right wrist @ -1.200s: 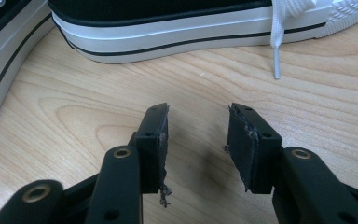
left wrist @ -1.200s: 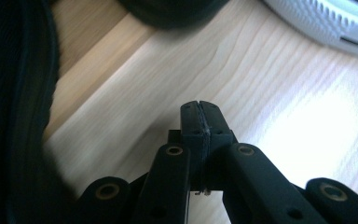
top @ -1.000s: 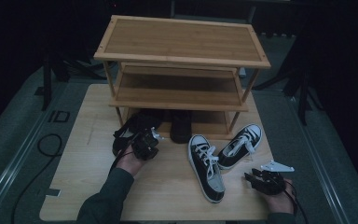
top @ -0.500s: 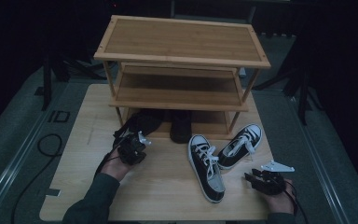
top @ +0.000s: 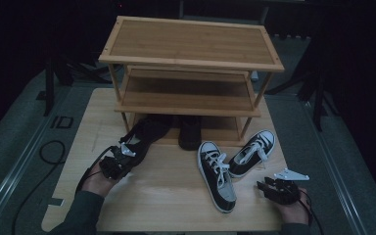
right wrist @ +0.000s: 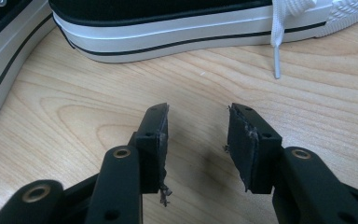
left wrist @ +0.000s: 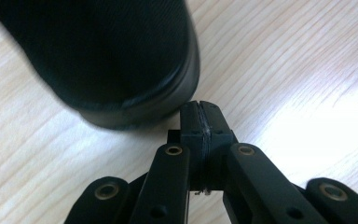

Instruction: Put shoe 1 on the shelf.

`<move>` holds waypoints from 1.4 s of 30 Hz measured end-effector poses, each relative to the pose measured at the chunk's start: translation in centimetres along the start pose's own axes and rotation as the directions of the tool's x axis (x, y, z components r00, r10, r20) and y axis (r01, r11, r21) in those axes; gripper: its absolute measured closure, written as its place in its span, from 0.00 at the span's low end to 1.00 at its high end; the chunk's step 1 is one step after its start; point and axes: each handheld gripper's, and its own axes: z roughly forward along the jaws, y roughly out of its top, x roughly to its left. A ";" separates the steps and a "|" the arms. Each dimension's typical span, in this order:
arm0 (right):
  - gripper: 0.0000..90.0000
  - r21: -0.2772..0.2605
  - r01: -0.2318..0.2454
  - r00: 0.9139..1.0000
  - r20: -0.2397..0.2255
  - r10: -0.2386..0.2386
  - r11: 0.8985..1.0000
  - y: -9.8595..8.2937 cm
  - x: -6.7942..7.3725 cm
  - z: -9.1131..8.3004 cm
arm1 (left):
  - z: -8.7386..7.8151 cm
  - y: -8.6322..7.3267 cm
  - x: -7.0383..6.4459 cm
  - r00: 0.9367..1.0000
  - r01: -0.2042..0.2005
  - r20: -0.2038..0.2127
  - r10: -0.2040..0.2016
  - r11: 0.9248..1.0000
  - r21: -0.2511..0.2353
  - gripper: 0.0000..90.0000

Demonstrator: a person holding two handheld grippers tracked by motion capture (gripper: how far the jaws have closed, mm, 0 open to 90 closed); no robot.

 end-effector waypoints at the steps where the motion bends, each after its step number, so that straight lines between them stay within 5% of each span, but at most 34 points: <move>1: 0.64 0.000 0.000 1.000 0.000 0.000 1.000 0.0 0.0 0.0 | -0.1 -0.2 0.1 1.000 0.006 0.003 -0.006 1.000 0.000 1.00; 20: 0.64 -0.001 -0.001 1.000 0.000 0.001 1.000 0.0 0.0 0.0 | 1.4 -2.2 2.5 0.994 0.104 -0.049 -0.102 0.994 0.030 1.00; 29: 0.64 -0.002 -0.002 1.000 -0.001 0.002 1.000 0.0 0.0 0.0 | 1.7 -1.1 2.7 0.990 0.128 -0.060 -0.129 0.992 -0.011 1.00; 42: 0.64 -0.002 -0.001 1.000 -0.002 0.001 1.000 0.0 0.0 0.0 | 3.1 1.8 1.2 0.995 0.085 -0.048 -0.085 0.996 -0.009 1.00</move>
